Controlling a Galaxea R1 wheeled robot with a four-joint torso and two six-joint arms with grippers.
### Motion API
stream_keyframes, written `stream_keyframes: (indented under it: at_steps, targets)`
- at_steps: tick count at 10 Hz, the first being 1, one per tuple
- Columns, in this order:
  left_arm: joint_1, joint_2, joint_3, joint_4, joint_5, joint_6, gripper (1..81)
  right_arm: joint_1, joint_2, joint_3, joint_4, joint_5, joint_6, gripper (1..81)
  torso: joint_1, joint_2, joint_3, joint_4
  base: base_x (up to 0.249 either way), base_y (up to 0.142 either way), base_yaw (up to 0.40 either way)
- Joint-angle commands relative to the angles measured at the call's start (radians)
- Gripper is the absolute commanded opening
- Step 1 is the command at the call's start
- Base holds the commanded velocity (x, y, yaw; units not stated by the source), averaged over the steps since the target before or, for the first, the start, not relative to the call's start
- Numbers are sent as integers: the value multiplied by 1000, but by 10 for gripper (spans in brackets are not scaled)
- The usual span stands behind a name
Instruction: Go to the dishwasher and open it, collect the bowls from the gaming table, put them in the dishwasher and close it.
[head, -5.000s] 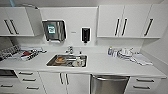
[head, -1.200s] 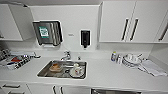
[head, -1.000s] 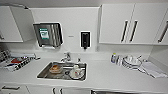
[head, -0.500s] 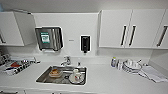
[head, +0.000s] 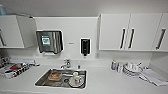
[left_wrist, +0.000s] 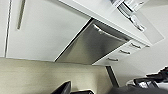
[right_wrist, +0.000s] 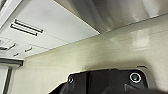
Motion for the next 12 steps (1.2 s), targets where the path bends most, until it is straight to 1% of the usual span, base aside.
stream_keyframes:
  at_steps: [1, 2, 3, 4, 5, 6, 8, 9, 10, 12]
  targets:
    - [-215, -97, 88, 35, 173, -25, 811, 118, -73, 55, 13, -41, 30, 811, 63, -98, -92, 0, 0, 0, 0]
    - [-247, -97, 88, 34, 197, -42, 811, 145, -90, 72, 16, -44, 34, 811, 79, -123, -115, 0, 0, 0, 0]
    - [-273, -97, 88, 34, 218, -56, 811, 168, -110, 90, 18, -48, 44, 811, 101, -159, -149, 0, 0, 0, 0]
    - [-299, -96, 87, 34, 246, -67, 811, 187, -127, 114, 18, -48, 55, 811, 120, -188, -121, 0, 0, 0, 0]
    - [-333, -97, 88, 32, 279, -81, 811, 207, -137, 133, 18, -50, 64, 811, 143, -221, -111, 0, 0, 0, 0]
    - [-379, -97, 102, 32, 334, -92, 811, 225, -144, 146, 18, -50, 75, 811, 161, -249, -118, 0, 0, 0, 0]
    - [-465, -110, 162, 35, 431, -93, 811, 242, -141, 140, 15, -53, 103, 811, 197, -306, -130, 0, 0, 0, 0]
    - [-496, -128, 211, 44, 476, -92, 811, 244, -141, 135, 16, -53, 104, 811, 219, -342, -130, 0, 0, 0, 0]
    - [-522, -140, 239, 49, 497, -92, 811, 248, -141, 129, 16, -59, 110, 811, 241, -377, -130, 0, 0, 0, 0]
    - [-546, -140, 263, 59, 536, -82, 811, 267, -141, 114, 16, -88, 150, 811, 284, -445, -130, 0, 0, 0, 0]
